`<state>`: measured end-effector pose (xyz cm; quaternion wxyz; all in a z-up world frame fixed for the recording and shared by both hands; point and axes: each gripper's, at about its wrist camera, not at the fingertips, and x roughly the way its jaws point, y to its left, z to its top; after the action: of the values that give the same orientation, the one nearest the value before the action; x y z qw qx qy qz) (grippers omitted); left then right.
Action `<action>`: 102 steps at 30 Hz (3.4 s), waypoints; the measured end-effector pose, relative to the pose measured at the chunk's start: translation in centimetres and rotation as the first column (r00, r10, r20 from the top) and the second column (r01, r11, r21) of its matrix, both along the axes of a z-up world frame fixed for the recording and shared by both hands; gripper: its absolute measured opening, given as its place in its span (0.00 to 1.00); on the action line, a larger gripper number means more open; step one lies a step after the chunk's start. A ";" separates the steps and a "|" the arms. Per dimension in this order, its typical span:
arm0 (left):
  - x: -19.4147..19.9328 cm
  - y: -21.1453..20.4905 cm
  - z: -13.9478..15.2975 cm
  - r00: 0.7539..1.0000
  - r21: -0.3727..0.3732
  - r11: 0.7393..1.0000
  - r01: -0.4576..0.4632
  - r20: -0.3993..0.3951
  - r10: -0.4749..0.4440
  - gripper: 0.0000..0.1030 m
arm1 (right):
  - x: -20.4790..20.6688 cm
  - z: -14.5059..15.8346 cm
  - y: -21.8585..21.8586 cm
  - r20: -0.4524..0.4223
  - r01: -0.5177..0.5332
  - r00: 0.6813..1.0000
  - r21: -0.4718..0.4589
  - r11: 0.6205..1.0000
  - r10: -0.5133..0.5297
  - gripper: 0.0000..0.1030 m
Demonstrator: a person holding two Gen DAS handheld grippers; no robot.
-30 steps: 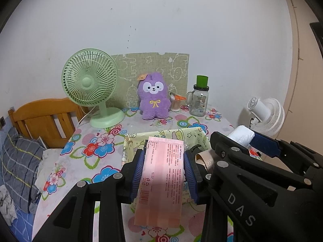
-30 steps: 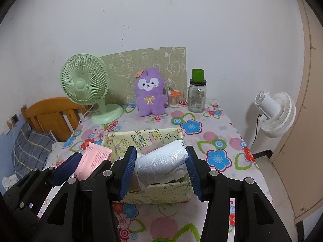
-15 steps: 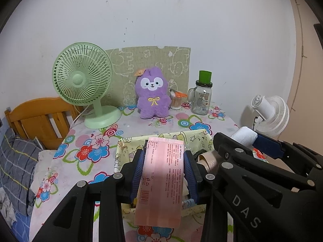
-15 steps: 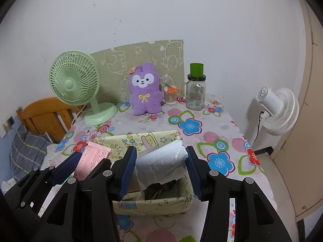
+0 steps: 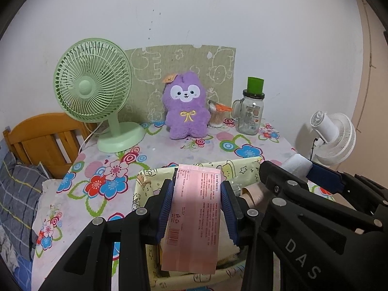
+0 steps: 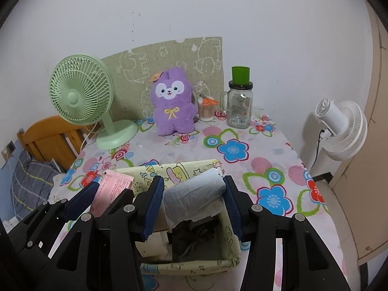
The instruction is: Organize soft objects
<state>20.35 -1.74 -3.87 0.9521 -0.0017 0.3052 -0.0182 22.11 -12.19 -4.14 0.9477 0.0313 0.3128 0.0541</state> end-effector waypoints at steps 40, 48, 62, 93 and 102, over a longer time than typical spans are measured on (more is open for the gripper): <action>-1.7 1.5 -2.4 0.998 0.023 0.999 -0.037 -0.048 0.038 0.79 | -0.3 -2.6 1.2 -0.034 -0.074 0.997 -0.065 0.995 0.072 0.85; -3.5 1.7 -2.2 0.999 0.009 0.999 -0.039 -0.038 0.039 0.84 | -2.5 -2.5 0.8 -0.013 -0.066 0.998 -0.074 0.995 0.065 0.90; -7.4 1.5 -0.9 1.000 -0.001 1.000 -0.029 0.011 0.029 0.94 | -6.6 -1.0 -0.4 0.043 -0.043 0.998 -0.079 0.996 0.046 0.97; -16.5 1.6 2.3 0.989 0.007 0.999 -0.054 0.137 0.052 1.00 | -16.8 1.8 -5.0 0.164 0.064 0.985 -0.045 0.997 -0.056 1.00; -18.6 2.3 3.0 0.983 0.001 0.998 -0.064 0.171 0.063 1.00 | -18.8 2.2 -5.6 0.188 0.074 0.980 -0.046 0.996 -0.064 1.00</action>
<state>1.74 0.52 -0.85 0.9748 -0.0069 0.2224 0.0130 3.31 -17.81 -1.91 0.9747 0.0118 0.2227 0.0157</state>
